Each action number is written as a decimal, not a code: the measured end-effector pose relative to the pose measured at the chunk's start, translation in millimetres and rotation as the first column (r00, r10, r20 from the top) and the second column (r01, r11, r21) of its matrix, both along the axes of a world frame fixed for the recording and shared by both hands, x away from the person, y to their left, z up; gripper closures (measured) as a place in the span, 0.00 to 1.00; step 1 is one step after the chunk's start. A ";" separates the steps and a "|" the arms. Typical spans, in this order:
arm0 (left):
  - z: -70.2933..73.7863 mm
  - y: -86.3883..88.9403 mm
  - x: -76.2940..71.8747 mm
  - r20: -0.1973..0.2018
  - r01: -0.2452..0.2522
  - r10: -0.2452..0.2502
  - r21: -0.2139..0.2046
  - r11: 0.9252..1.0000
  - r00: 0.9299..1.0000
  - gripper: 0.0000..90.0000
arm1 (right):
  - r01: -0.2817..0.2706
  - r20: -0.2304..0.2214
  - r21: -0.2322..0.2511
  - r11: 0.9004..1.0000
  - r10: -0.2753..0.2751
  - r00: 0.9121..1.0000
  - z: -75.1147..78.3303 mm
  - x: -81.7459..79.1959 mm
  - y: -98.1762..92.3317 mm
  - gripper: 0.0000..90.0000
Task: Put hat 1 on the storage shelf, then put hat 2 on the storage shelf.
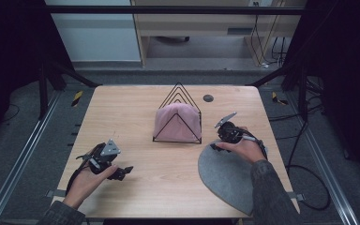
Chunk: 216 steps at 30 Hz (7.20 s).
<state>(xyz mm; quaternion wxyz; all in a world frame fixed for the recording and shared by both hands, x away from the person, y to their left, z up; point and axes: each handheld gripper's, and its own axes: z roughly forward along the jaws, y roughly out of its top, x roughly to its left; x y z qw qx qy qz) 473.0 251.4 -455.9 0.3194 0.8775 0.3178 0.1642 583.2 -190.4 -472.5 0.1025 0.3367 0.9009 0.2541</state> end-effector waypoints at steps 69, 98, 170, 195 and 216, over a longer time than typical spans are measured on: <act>-13.4 3.6 5.0 -0.049 -0.045 0.048 0.060 0.997 0.998 0.13 | -0.018 0.102 0.149 0.989 0.003 0.995 54.4 -41.6 -36.1 0.94; -16.5 -0.8 4.4 -0.077 -0.016 0.020 0.059 0.998 0.997 0.15 | -0.086 0.283 0.252 0.964 0.012 0.959 144.4 -88.9 -31.0 0.94; 77.2 -87.2 12.9 0.105 0.242 -0.226 -0.167 0.956 0.968 0.37 | -0.301 0.405 0.298 0.906 0.166 0.899 234.3 -117.6 84.6 0.94; 144.1 -104.5 28.1 0.084 0.324 -0.320 -0.043 0.945 0.944 0.97 | -0.169 0.371 0.343 0.924 0.032 0.928 215.2 -106.5 49.3 0.94; 219.5 -105.0 48.4 0.169 0.266 -0.264 0.008 0.964 0.950 0.97 | -0.139 0.424 0.425 0.895 -0.061 0.904 254.1 -86.6 42.9 0.93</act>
